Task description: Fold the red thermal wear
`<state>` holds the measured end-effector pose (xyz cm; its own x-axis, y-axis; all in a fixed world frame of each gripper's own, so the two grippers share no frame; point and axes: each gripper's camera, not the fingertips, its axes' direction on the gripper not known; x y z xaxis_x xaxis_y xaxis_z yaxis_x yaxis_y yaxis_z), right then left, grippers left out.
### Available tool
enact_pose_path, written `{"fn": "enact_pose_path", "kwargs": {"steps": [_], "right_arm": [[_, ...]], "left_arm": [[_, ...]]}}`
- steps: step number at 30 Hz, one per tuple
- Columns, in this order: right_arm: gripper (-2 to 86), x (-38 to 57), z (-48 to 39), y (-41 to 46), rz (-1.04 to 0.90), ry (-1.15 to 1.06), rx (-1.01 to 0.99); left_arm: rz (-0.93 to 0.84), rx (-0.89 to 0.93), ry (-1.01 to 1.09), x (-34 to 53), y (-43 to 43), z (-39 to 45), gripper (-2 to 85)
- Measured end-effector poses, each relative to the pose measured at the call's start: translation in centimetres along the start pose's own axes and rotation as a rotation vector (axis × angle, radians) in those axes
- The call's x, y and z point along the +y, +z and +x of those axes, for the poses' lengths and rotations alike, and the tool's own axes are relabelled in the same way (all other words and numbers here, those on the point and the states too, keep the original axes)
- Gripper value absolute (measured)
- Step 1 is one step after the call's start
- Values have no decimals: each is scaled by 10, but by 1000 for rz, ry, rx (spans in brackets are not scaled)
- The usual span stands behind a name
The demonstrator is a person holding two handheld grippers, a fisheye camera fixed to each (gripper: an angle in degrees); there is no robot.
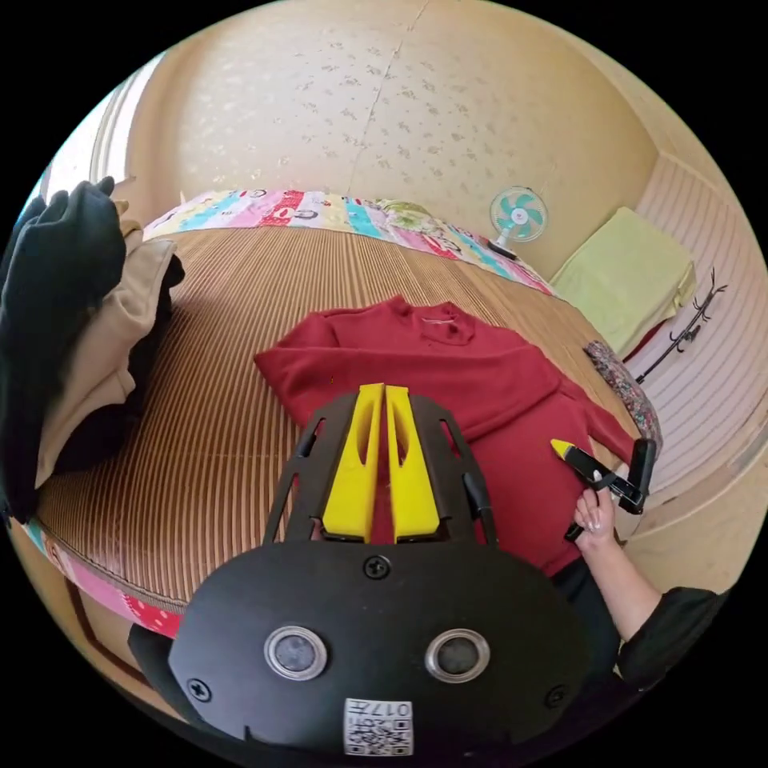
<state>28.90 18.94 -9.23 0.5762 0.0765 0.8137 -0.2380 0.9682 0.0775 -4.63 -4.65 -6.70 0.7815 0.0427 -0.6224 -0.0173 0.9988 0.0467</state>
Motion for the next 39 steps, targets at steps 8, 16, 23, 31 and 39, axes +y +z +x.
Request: {"fn": "enact_pose_path", "kwargs": {"steps": [8,16,23,31,39], "right_arm": [[14,-22,27,-13,-37,92,-22],[56,20,66,-203,437,334,-89],[102,116,201,-332,827,827,6],[55,23,191,-334,668,890,262],[33,-171,-61,-96,359,88,14]], "left_arm": [[-49,-1,-49,23,28,-14,-6],[40,-55,26,47,24,-2,-9],[54,-123,56,53,28,9,-10],[62,-125,58,55,29,10,-10],[64,-58,29,51,28,-1,-10]]}}
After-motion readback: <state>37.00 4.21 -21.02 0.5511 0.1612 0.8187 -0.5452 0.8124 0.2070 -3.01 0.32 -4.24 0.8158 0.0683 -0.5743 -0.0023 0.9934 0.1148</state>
